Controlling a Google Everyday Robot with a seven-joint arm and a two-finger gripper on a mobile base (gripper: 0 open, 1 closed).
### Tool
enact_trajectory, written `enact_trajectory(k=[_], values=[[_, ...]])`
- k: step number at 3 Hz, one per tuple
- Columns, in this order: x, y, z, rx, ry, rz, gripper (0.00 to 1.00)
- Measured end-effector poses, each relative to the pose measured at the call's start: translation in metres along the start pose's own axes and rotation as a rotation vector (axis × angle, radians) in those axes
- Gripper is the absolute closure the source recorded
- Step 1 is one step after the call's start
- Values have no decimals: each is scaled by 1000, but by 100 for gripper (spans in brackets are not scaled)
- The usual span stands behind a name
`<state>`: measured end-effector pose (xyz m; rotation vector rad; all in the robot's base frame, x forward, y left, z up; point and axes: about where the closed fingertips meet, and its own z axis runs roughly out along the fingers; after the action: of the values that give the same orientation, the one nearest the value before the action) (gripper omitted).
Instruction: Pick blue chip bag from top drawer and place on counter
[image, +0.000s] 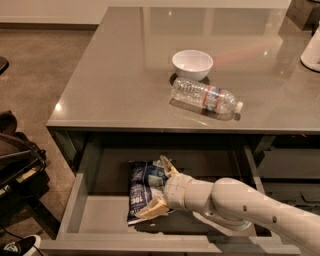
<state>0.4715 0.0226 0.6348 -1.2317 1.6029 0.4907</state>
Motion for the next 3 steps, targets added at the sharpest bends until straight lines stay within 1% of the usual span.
enact_trajectory(k=[1,3], values=[[0,0,0,0,0,0,19],[0,0,0,0,0,0,65]])
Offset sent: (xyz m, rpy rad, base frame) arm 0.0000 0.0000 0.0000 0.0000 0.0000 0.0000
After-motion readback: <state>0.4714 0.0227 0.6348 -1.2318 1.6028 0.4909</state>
